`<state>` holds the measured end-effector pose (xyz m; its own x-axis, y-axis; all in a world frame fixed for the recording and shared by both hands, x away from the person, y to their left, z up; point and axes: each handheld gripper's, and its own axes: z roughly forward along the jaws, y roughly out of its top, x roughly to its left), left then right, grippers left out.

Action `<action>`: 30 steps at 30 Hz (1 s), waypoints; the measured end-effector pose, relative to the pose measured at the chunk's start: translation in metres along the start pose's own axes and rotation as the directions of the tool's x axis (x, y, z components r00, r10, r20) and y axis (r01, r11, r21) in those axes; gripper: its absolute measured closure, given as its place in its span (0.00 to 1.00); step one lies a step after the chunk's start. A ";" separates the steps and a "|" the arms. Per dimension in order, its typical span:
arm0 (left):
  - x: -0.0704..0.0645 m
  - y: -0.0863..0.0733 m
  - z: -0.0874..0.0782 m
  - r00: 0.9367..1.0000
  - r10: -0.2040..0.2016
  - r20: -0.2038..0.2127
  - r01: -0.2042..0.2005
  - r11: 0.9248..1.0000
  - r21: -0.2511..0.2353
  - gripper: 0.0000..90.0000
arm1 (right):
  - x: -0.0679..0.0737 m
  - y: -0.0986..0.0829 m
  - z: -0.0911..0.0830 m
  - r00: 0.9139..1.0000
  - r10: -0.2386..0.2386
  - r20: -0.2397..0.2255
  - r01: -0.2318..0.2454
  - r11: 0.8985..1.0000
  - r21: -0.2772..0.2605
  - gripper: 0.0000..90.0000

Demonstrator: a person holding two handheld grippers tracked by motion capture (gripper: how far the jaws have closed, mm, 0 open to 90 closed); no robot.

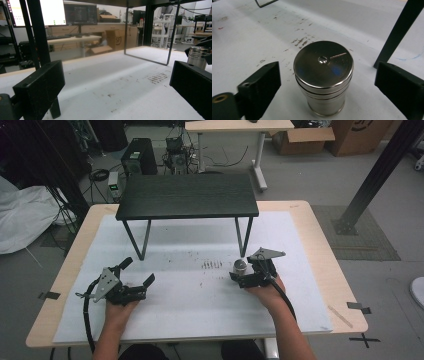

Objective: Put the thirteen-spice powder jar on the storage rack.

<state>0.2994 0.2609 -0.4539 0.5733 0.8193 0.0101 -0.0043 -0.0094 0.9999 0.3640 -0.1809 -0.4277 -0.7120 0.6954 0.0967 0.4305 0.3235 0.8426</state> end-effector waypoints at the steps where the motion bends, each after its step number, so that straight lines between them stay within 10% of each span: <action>1: 0.000 0.000 0.000 1.000 -0.001 0.000 0.001 1.000 0.000 0.00 | 0.000 0.000 0.000 1.000 -0.003 -0.002 0.003 1.000 0.002 0.12; 30: 0.000 0.000 0.000 1.000 0.001 -0.002 -0.001 1.000 -0.001 0.00 | 0.003 -0.001 -0.003 0.998 -0.059 0.005 0.060 0.998 -0.016 0.49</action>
<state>0.2996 0.2610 -0.4539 0.5719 0.8202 0.0108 -0.0051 -0.0096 0.9999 0.3598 -0.1804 -0.4267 -0.7333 0.6785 0.0435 0.3786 0.3543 0.8551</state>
